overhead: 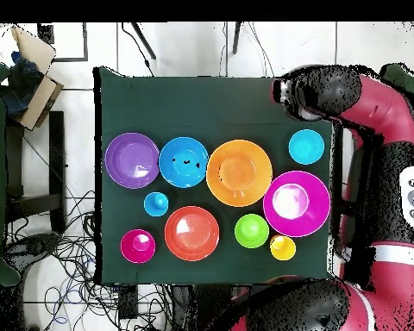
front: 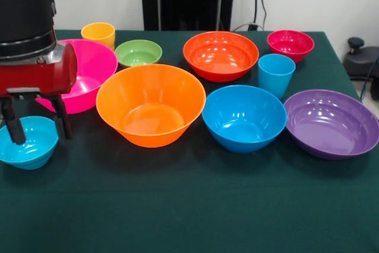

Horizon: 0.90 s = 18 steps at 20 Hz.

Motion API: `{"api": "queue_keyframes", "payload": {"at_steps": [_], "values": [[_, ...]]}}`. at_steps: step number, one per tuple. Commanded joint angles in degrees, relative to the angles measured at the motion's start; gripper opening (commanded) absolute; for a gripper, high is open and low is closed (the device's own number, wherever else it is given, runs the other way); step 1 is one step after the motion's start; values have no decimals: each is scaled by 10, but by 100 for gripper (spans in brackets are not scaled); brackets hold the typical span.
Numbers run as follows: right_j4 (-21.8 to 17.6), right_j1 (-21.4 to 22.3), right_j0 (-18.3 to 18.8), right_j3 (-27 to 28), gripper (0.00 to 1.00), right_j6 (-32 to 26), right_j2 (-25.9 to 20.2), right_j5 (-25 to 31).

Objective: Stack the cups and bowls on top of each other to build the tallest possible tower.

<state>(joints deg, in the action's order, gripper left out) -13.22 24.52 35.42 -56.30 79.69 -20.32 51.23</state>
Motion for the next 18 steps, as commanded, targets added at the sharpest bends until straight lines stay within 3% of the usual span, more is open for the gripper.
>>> {"api": "queue_keyframes", "payload": {"at_steps": [1, 18], "values": [[-30, -50, -10, 9, 100, -121, -52, 26], [-34, -50, -8, 3, 100, -112, -54, 18]]}}
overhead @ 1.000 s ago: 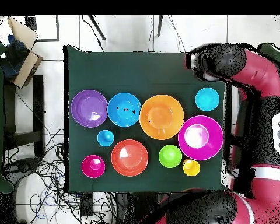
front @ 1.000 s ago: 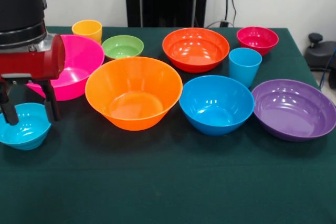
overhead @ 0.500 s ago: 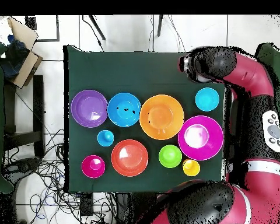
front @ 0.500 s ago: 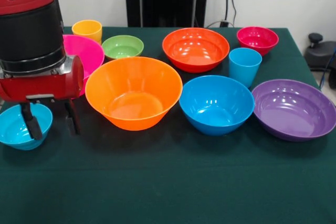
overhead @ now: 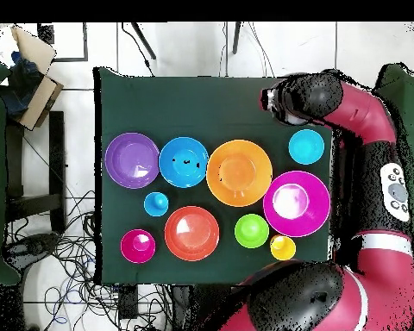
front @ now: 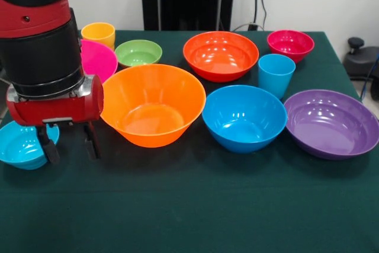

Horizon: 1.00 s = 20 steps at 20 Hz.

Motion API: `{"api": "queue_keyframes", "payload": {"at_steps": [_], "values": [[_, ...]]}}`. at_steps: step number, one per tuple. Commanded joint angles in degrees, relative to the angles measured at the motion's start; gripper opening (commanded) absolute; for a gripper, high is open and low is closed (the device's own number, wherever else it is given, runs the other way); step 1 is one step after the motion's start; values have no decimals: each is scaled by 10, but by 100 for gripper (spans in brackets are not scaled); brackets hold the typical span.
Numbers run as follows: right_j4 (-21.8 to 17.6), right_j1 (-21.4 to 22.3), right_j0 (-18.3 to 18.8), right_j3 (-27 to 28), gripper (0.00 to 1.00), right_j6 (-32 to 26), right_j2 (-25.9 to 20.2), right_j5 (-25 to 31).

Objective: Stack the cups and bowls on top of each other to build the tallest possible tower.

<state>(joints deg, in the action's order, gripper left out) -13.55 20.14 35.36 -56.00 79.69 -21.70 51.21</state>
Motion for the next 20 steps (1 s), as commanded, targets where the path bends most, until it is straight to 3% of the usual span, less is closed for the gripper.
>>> {"api": "queue_keyframes", "payload": {"at_steps": [1, 20], "values": [[-29, -5, -6, -2, 100, -114, -43, 18], [-13, 46, 21, -63, 100, -122, -53, 29]]}}
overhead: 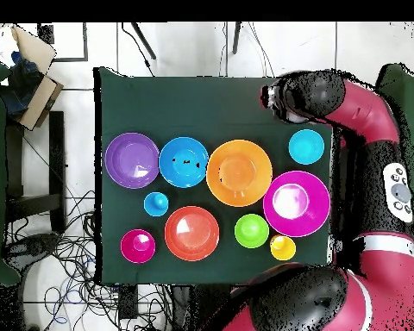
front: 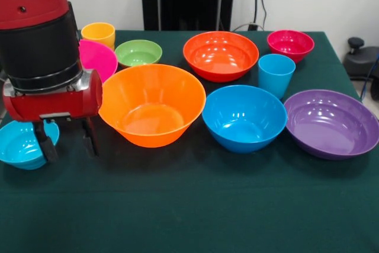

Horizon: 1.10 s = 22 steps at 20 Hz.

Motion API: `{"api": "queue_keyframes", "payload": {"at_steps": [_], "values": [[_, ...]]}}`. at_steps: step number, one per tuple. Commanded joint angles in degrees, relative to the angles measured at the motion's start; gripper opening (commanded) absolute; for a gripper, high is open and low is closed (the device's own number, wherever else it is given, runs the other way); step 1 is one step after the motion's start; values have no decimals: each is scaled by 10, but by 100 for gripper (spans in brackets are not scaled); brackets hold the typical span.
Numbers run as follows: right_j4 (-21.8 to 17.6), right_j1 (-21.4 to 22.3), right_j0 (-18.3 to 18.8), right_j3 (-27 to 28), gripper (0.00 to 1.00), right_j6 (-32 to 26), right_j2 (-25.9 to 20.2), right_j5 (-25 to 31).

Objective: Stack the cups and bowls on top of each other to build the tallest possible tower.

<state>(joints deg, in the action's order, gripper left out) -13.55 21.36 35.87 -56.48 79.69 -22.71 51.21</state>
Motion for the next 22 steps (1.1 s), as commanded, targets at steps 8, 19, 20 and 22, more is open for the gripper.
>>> {"api": "queue_keyframes", "payload": {"at_steps": [8, 19, 20, 22], "values": [[-29, 78, 57, -149, 100, -135, -48, -12], [-61, 104, 94, -243, 100, -115, -71, -79], [-63, 102, 93, -238, 100, -114, -72, -78], [-64, 94, 91, -227, 100, -114, -75, -72]]}}
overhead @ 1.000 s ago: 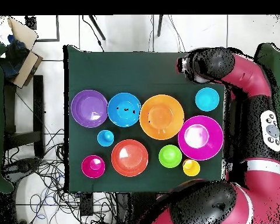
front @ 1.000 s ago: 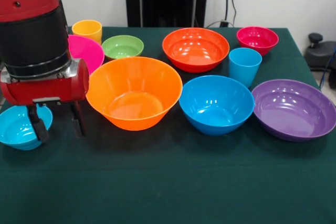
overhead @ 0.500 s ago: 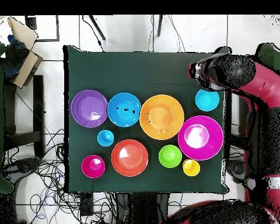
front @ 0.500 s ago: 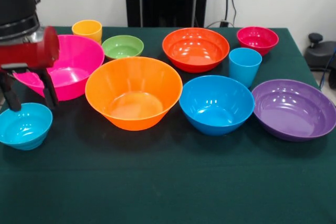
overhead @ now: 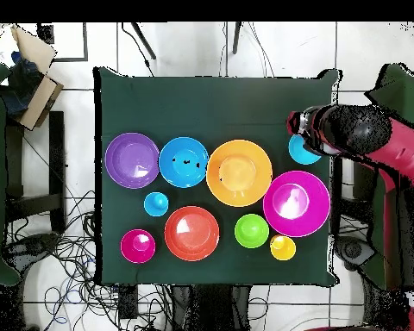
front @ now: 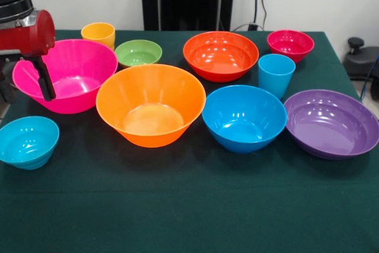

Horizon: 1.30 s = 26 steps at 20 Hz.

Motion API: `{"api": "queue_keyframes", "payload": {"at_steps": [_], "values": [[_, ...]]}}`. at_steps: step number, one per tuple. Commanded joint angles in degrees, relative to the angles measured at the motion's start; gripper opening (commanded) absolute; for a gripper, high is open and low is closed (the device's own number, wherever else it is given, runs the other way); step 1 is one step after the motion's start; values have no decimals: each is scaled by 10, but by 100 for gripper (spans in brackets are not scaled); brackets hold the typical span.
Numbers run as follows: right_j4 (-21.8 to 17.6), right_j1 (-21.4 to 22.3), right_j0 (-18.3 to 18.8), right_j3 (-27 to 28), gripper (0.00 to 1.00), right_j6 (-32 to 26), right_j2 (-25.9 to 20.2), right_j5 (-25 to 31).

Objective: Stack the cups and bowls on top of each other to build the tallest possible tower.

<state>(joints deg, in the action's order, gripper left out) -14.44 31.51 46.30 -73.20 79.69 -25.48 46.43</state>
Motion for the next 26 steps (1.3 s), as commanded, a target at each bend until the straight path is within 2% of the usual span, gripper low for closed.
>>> {"api": "queue_keyframes", "payload": {"at_steps": [1, 8, 20, 26], "values": [[-56, -12, -15, -51, 100, -114, -48, -20], [-63, -14, -15, -53, 100, -100, -52, -24], [-76, -42, -19, -45, 100, -80, -56, -45], [-92, -66, -42, 4, 100, -67, -26, -10]]}}
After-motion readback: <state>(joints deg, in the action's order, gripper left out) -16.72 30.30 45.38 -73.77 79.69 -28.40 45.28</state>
